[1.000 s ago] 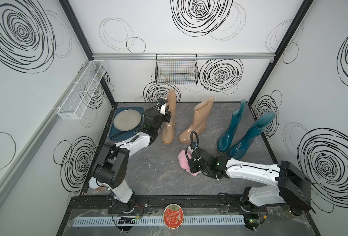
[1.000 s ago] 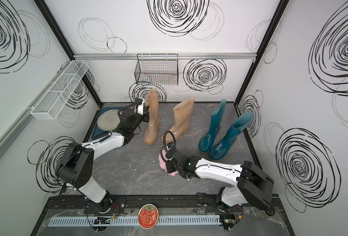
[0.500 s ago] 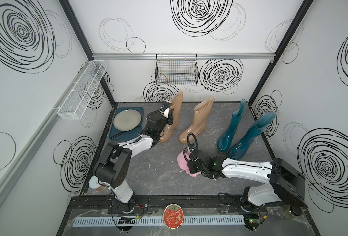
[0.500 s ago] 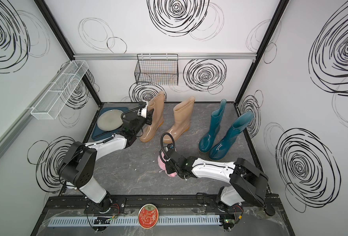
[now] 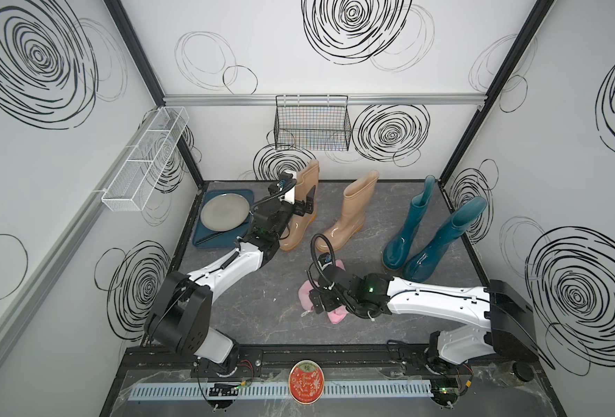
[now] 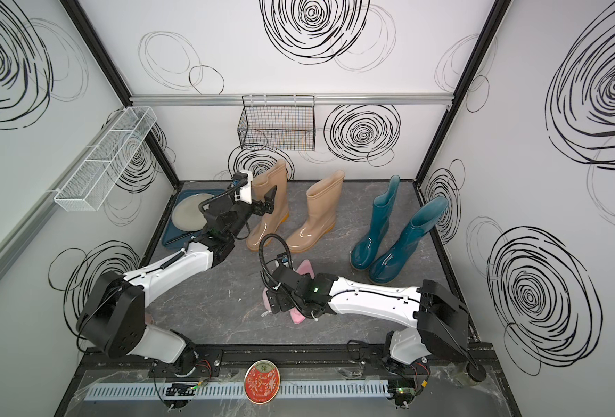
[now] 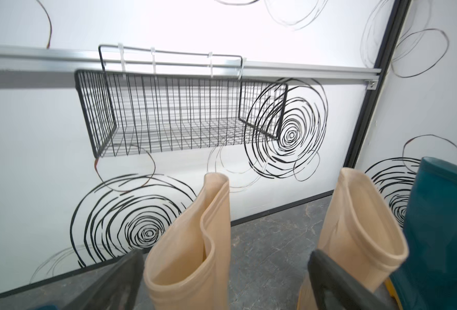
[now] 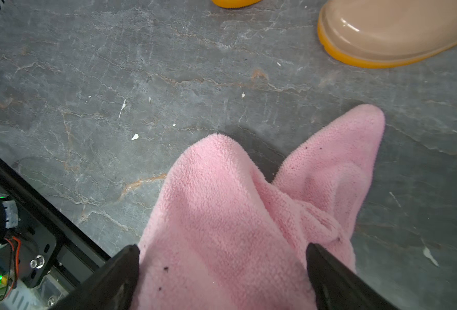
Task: Wipe the rubber boots with a cloth
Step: Place the cleaning item at the center of the board, then reset both arms
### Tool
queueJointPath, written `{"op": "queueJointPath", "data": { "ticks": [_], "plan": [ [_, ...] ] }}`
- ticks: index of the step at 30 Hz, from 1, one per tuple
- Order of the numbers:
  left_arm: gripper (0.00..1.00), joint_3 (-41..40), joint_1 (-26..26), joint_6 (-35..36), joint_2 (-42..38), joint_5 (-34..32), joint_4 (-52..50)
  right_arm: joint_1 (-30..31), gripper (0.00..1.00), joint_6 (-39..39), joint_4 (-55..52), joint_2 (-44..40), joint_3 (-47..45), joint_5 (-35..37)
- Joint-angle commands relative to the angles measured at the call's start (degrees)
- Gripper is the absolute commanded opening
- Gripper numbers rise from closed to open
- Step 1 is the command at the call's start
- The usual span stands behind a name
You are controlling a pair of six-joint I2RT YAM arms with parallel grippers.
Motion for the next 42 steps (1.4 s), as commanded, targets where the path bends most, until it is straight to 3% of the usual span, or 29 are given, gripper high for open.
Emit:
{"op": "queueJointPath", "data": {
  "ticks": [1, 4, 7, 9, 14, 17, 19, 23, 24, 26, 28, 30, 32, 34, 36, 37, 40, 42],
  "plan": [
    [0.99, 0.72, -1.22, 0.31, -2.88, -2.09, -1.15, -0.13, 1.00, 1.09, -9.43, -2.79, 3.95, 2.71],
    [1.00, 0.85, -1.89, 0.21, -4.86, -3.65, -3.29, -0.55, 1.00, 0.10, -11.15, -3.98, 4.64, 4.87],
    [0.99, 0.86, -2.69, 0.51, -7.09, -6.22, -5.65, 2.80, 1.00, 3.02, -18.56, -4.03, 11.22, 11.65],
    [0.99, 0.50, -3.16, 0.39, -8.62, -7.39, -6.08, 1.96, 1.00, -0.71, -17.19, -3.88, 9.80, 9.90],
    [0.99, 1.93, -4.50, -0.09, -11.88, -10.33, -12.49, 2.46, 1.00, 0.98, -25.80, -3.06, 20.16, 6.66],
    [0.99, 2.34, -4.90, -2.35, -14.97, -11.69, -17.00, 4.95, 1.00, -1.55, -27.00, -4.31, 21.96, 12.52],
    [0.99, 1.91, -5.27, -3.37, -17.58, -13.13, -19.79, 5.01, 1.00, -2.17, -26.93, -4.84, 23.28, 10.65],
    [0.99, 0.54, -6.42, -1.61, -22.35, -15.04, -25.10, 6.75, 1.00, -2.79, -28.72, -5.63, 25.57, 14.87],
    [0.99, -0.03, -6.73, -0.90, -23.40, -15.18, -26.04, 6.61, 1.00, -1.44, -27.39, -6.40, 23.30, 18.49],
    [0.99, -1.08, -7.00, 0.08, -25.93, -14.97, -28.61, 7.11, 1.00, -3.79, -24.27, -6.31, 24.66, 10.78],
    [0.99, -2.84, -7.44, 0.84, -28.53, -13.15, -30.28, 9.21, 1.00, -1.70, -26.94, -6.32, 26.54, 18.58],
    [0.99, -3.94, -7.76, 0.07, -31.04, -10.56, -32.88, 5.66, 1.00, -3.86, -24.19, -8.44, 23.18, 14.82],
    [0.99, -5.60, -8.44, 0.43, -33.85, -6.72, -34.54, 9.15, 1.00, -5.69, -21.77, -9.99, 24.38, 18.02],
    [0.99, -7.99, -9.75, 1.33, -36.21, -7.97, -35.59, 3.78, 1.00, -5.94, -25.54, -10.99, 23.29, 21.10],
    [0.99, -9.91, -10.06, 1.31, -37.41, -11.47, -36.34, -3.01, 1.00, -5.90, -25.11, -11.58, 21.64, 12.61],
    [0.99, -11.36, -10.02, 0.60, -37.86, -13.05, -36.33, -3.58, 1.00, -6.50, -22.25, -12.52, 19.15, 13.10],
    [0.99, -14.81, -9.84, -2.80, -37.52, -20.80, -37.18, -8.11, 1.00, -9.56, -10.21, -18.19, 6.24, 22.93],
    [0.99, -16.21, -9.13, -5.56, -37.11, -23.29, -38.82, -13.87, 1.00, -13.57, -0.32, -22.80, -2.76, 24.21]
  ]
}}
